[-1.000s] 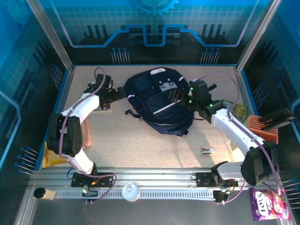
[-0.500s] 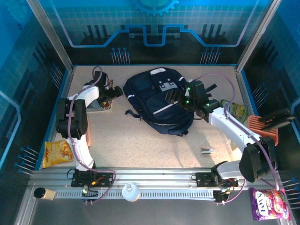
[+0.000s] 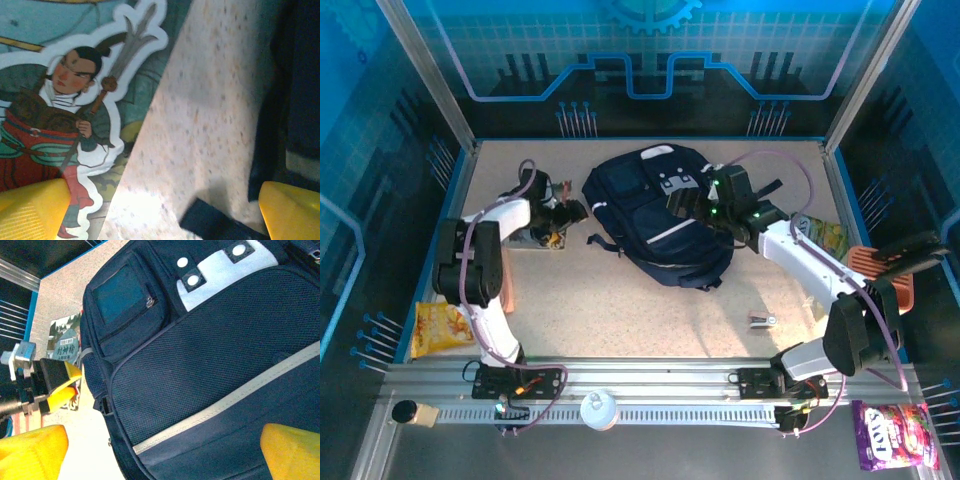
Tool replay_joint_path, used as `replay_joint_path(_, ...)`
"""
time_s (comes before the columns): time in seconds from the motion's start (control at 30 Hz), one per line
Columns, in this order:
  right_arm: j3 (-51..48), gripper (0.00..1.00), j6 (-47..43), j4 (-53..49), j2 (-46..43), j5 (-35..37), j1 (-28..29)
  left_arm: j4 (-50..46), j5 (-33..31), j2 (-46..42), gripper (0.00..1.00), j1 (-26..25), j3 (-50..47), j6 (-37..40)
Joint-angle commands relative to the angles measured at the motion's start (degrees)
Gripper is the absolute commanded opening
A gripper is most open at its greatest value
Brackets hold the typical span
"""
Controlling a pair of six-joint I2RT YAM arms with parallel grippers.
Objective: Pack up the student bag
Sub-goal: Move the book to the top-left of the table.
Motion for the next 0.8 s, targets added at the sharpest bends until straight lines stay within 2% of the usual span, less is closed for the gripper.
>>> replay_joint_path(0.0,2.5,0.99,-1.1,-0.1,1.8,-0.5,1.4,0.3,5.6,-4.1,0.99,-2.8,-7.9,-9.9)
replay_joint_path(0.23,5.3,0.99,-1.4,-0.5,5.2,-0.4,3.2,9.8,6.9,-12.3,0.99,-11.4,-21.6,-25.5)
replay_joint_path(0.33,6.3,0.98,-1.5,-0.7,6.3,-0.3,4.1,14.4,7.7,-15.7,0.99,-13.2,-24.7,-30.0)
replay_joint_path(0.43,7.3,0.98,-1.8,-1.1,7.2,-0.1,4.8,11.2,7.2,-18.6,0.99,-13.3,-22.3,-27.6)
replay_joint_path(0.57,8.0,0.98,-2.4,-1.4,7.6,0.8,5.8,1.4,1.2,-21.2,0.99,-12.3,-16.1,-18.9)
replay_joint_path(0.77,7.7,0.98,-2.4,-1.3,8.0,1.5,7.0,-2.6,-0.7,-22.7,0.99,-6.0,-16.9,-14.1)
